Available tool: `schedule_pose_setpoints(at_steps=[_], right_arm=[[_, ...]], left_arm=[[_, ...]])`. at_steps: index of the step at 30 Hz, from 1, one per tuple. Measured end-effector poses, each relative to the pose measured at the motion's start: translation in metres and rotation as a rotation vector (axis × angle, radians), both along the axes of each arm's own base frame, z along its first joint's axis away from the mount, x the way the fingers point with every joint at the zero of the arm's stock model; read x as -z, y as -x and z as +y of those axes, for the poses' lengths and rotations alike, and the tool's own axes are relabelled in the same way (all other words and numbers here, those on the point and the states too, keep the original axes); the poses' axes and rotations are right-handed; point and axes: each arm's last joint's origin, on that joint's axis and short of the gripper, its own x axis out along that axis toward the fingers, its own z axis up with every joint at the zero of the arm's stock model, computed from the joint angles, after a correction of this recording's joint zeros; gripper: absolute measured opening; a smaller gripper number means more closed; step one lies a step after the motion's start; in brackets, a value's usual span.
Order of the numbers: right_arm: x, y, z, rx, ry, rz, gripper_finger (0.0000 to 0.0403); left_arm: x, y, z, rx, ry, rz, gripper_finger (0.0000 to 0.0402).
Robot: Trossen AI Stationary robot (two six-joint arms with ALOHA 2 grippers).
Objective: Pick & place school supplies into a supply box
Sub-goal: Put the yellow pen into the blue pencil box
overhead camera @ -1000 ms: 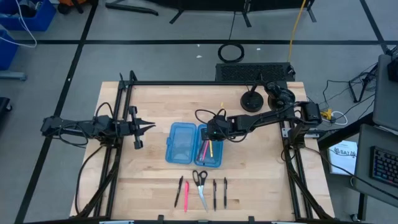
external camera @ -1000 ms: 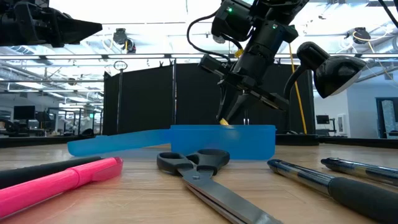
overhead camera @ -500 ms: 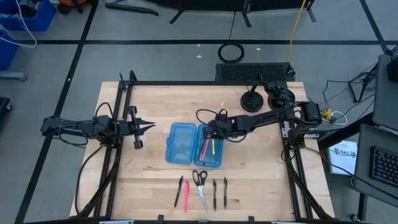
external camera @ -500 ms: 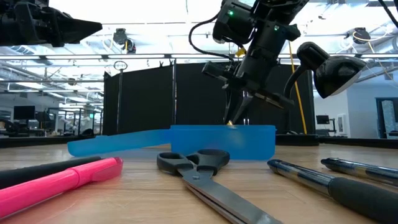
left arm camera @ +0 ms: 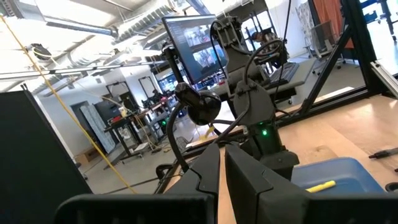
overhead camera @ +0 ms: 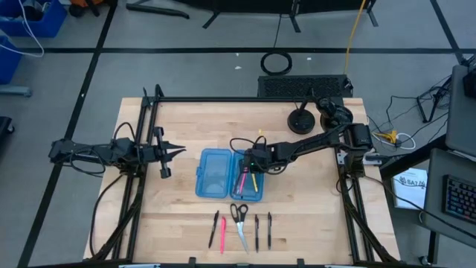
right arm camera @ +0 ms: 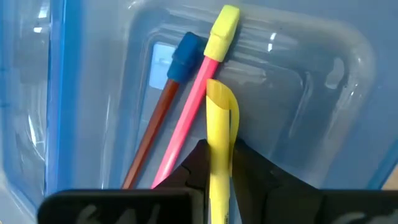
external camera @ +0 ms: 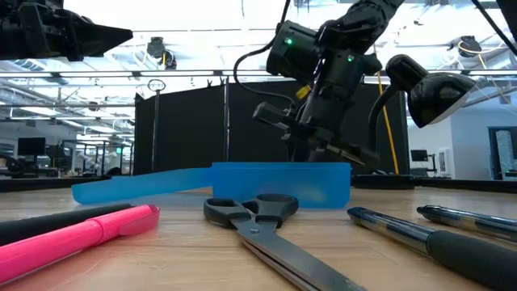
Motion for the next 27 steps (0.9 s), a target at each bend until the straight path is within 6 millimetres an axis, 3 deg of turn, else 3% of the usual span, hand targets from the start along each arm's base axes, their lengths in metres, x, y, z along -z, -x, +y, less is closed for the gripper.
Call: schedule_pose_setpoints(at_steps=[7,16,27], right_arm=[[0.000,-0.001,-0.001,0.032,0.004,-0.013,0.0083],[-0.001,-0.005,-0.004,0.095,0.028,-0.073,0.0034],[-0.005,-0.013,-0.005,0.108,0.032,-0.162,0.0081]], left_arm=[[0.000,0.000,0.000,0.000,0.002,0.001,0.0031],[0.000,0.000,0.000,0.003,0.017,-0.001,0.0031],[0.000,0.000,0.000,0.005,0.026,0.001,0.0031]])
